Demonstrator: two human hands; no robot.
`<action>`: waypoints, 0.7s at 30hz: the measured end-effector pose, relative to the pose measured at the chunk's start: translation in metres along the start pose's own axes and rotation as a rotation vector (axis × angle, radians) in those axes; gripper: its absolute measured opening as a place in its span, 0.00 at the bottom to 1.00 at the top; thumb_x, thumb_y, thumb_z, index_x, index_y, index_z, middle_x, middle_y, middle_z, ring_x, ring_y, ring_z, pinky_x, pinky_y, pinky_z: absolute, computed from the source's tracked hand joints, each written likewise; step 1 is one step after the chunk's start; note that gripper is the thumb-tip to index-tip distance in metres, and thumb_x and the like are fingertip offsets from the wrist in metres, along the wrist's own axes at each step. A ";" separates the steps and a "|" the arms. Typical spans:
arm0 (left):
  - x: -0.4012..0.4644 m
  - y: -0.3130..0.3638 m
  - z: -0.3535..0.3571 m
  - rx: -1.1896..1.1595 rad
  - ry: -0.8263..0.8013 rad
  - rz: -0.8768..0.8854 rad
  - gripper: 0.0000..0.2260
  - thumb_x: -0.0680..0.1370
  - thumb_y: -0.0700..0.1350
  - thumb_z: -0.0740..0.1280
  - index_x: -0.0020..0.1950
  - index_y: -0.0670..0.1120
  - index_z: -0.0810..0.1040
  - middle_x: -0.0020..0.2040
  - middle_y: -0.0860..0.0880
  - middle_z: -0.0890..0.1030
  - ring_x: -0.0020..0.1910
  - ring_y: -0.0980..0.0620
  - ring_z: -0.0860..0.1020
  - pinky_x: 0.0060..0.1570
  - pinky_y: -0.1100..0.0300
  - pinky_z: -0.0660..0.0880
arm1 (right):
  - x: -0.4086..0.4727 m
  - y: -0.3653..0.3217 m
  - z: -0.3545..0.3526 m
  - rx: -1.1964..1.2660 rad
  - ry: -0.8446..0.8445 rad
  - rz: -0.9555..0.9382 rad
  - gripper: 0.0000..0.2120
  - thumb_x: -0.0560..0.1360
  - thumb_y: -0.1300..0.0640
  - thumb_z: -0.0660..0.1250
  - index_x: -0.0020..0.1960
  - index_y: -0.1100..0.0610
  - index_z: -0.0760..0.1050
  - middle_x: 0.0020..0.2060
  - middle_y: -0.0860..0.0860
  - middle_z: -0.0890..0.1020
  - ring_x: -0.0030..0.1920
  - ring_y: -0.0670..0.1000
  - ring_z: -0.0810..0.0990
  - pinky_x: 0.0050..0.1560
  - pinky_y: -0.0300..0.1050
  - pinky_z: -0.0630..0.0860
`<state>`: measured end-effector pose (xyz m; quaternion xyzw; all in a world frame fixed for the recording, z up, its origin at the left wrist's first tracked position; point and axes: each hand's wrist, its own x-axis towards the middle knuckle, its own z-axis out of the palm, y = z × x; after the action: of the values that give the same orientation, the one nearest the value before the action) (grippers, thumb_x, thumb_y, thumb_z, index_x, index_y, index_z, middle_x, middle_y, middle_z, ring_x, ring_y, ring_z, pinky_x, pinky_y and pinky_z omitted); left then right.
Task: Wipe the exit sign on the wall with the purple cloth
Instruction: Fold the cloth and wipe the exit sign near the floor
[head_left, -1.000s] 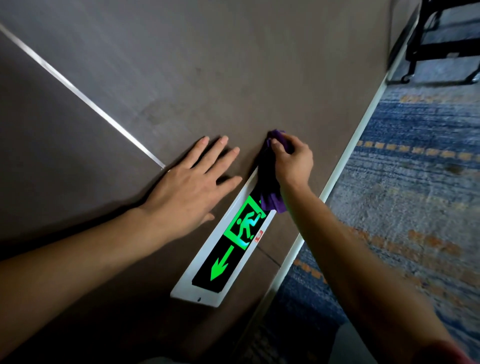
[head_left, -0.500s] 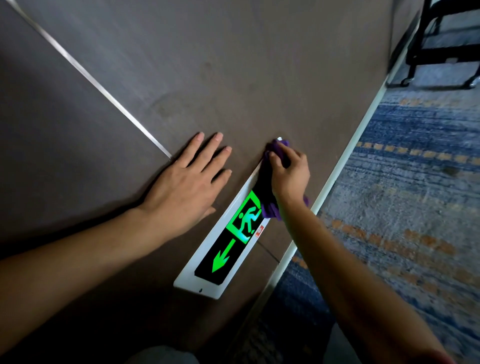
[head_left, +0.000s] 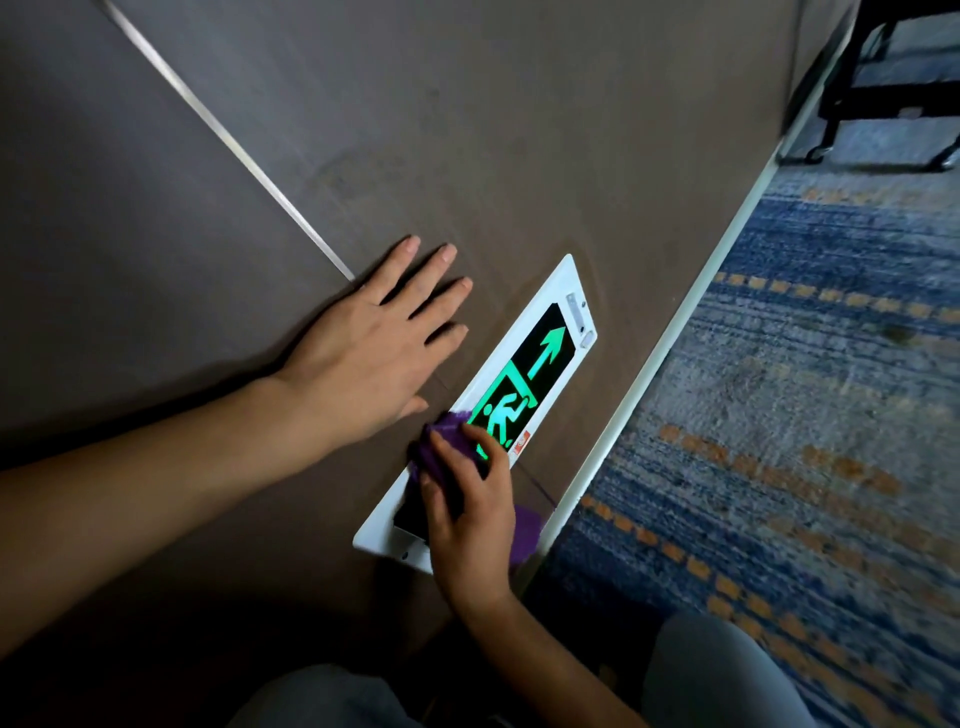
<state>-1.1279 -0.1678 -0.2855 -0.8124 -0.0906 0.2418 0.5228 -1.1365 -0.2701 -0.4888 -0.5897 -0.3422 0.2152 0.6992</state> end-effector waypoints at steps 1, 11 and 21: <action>0.000 0.000 0.000 -0.001 0.004 0.003 0.38 0.80 0.68 0.56 0.83 0.49 0.52 0.84 0.38 0.44 0.81 0.30 0.39 0.77 0.31 0.38 | -0.006 0.002 -0.002 0.023 -0.033 -0.014 0.17 0.78 0.54 0.70 0.66 0.46 0.80 0.70 0.48 0.72 0.71 0.46 0.72 0.71 0.38 0.68; -0.002 -0.003 -0.002 -0.013 0.009 0.053 0.34 0.80 0.67 0.57 0.81 0.51 0.59 0.85 0.44 0.52 0.82 0.31 0.42 0.77 0.30 0.40 | 0.046 0.031 -0.054 0.075 0.119 0.157 0.17 0.78 0.59 0.72 0.63 0.44 0.76 0.58 0.50 0.79 0.59 0.43 0.78 0.65 0.44 0.74; 0.000 -0.003 0.001 -0.032 0.036 0.056 0.32 0.80 0.67 0.58 0.80 0.54 0.63 0.84 0.45 0.54 0.82 0.32 0.44 0.77 0.30 0.40 | 0.186 0.036 -0.081 0.120 0.381 0.230 0.17 0.79 0.57 0.69 0.68 0.50 0.76 0.65 0.48 0.74 0.63 0.46 0.77 0.68 0.49 0.77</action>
<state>-1.1284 -0.1663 -0.2833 -0.8270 -0.0625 0.2403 0.5044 -0.9483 -0.1863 -0.4873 -0.6123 -0.1209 0.1983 0.7557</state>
